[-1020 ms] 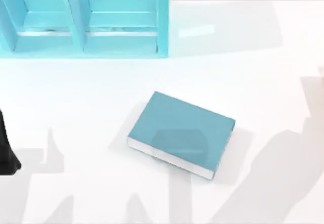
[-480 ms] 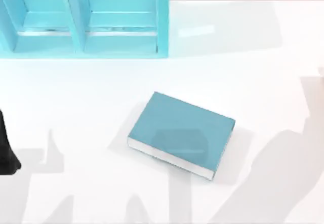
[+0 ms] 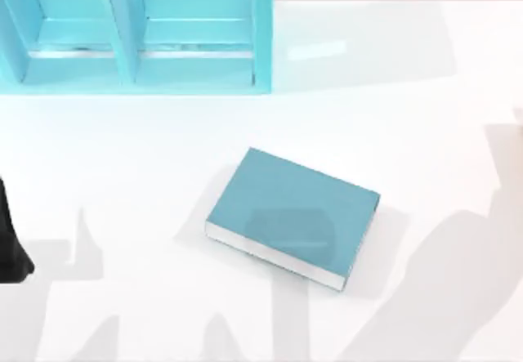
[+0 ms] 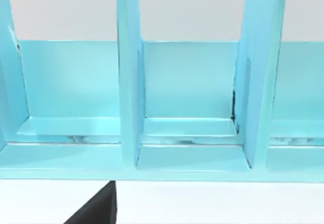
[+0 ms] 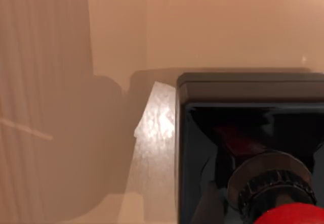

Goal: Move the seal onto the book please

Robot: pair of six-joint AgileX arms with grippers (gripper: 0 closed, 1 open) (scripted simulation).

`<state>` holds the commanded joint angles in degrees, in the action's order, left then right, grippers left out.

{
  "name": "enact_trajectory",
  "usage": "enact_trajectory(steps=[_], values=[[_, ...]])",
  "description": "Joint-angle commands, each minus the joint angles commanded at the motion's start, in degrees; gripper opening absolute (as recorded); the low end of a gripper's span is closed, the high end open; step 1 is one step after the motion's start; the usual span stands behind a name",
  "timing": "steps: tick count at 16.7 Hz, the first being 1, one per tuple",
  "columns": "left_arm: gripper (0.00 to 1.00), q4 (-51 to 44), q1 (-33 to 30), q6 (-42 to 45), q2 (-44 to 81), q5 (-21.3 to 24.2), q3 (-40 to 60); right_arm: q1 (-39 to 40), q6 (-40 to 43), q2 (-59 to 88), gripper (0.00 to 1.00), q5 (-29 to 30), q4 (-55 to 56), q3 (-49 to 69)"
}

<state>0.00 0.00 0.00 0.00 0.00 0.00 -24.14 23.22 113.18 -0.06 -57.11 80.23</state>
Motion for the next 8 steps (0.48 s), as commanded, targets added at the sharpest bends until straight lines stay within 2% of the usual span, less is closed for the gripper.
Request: enact_trajectory(steps=[4,8], values=[[1.0,0.0,0.0,0.0,0.0,0.0,0.0,1.34,-1.92,-0.35,0.0,-0.02,-2.22,1.73],[1.0,0.0,0.0,0.0,0.0,0.0,0.0,7.94,-9.14,-2.54,0.0,-0.17,-12.18,9.01]])
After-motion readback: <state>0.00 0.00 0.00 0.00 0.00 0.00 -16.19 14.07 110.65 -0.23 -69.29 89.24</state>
